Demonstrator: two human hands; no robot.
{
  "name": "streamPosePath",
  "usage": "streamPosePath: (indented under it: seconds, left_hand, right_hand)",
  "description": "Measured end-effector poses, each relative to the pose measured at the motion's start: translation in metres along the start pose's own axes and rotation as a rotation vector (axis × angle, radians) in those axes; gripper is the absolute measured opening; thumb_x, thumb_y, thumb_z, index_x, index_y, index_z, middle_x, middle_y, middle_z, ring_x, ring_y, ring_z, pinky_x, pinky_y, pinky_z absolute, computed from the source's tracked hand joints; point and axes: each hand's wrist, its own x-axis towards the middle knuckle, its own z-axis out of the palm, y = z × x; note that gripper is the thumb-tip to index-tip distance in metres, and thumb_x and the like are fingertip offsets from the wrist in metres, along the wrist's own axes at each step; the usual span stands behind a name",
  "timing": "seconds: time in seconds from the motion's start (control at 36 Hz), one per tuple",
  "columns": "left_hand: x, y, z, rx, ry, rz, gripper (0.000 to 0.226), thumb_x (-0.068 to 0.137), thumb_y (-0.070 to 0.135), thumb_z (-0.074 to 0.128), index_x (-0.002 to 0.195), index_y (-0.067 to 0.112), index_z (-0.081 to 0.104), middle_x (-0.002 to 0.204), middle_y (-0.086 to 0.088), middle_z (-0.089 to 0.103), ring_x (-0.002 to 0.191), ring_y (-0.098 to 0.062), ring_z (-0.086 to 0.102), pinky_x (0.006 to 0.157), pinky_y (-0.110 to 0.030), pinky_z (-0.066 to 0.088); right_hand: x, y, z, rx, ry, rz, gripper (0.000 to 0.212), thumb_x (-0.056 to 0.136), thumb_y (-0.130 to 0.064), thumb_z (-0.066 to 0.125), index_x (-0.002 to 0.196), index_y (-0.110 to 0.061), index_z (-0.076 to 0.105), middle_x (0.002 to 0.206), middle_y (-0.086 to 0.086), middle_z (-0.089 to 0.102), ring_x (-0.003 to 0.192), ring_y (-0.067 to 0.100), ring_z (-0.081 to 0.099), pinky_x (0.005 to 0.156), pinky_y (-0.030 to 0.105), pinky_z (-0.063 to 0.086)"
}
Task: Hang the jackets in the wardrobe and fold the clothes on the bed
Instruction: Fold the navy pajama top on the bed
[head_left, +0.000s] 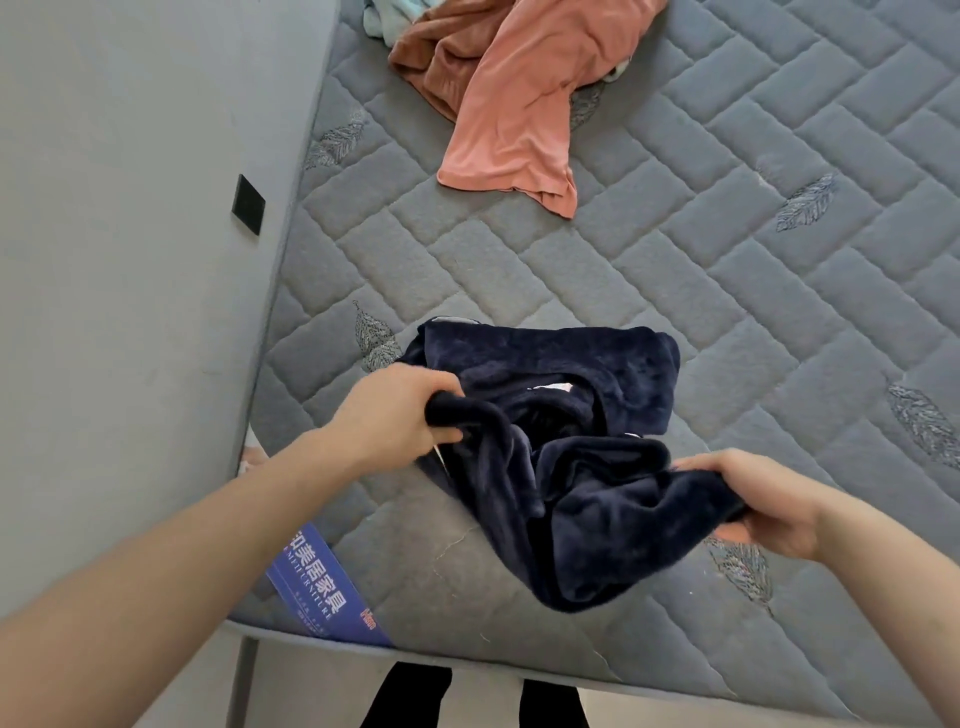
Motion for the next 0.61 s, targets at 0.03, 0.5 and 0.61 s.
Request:
streamPosePath:
  seconds: [0.03, 0.5, 0.61]
  left_hand:
    - [0.006, -0.003, -0.002, 0.129, 0.049, 0.057, 0.021, 0.078, 0.045, 0.082, 0.09, 0.033, 0.069, 0.085, 0.01, 0.061, 0.089, -0.017, 0.063, 0.068, -0.033, 0.045]
    - [0.071, -0.03, 0.039, -0.526, -0.178, -0.464, 0.031, 0.106, 0.031, 0.041, 0.119, 0.015, 0.065, 0.12, -0.002, 0.063, 0.112, -0.02, 0.055, 0.094, -0.03, 0.037]
    - [0.077, -0.038, 0.038, -0.757, -0.121, -0.643, 0.043, 0.105, 0.029, 0.048, 0.133, -0.001, 0.058, 0.133, -0.022, 0.062, 0.125, -0.038, 0.058, 0.109, -0.049, 0.045]
  right_hand:
    - [0.0, -0.001, -0.002, 0.016, -0.015, 0.001, 0.022, 0.093, -0.017, 0.06, 0.089, -0.019, 0.082, 0.08, 0.003, 0.071, 0.058, 0.009, 0.065, 0.046, 0.021, 0.051]
    - [-0.012, -0.044, -0.005, 0.887, -0.131, -0.111, 0.036, 0.065, -0.013, 0.08, 0.098, -0.01, 0.069, 0.084, 0.005, 0.075, 0.062, 0.011, 0.073, 0.04, 0.012, 0.049]
    - [0.001, -0.069, -0.003, 1.001, -0.133, -0.184, 0.04, 0.098, -0.03, 0.054, 0.121, 0.001, 0.064, 0.117, 0.016, 0.073, 0.092, 0.024, 0.077, 0.066, 0.021, 0.061]
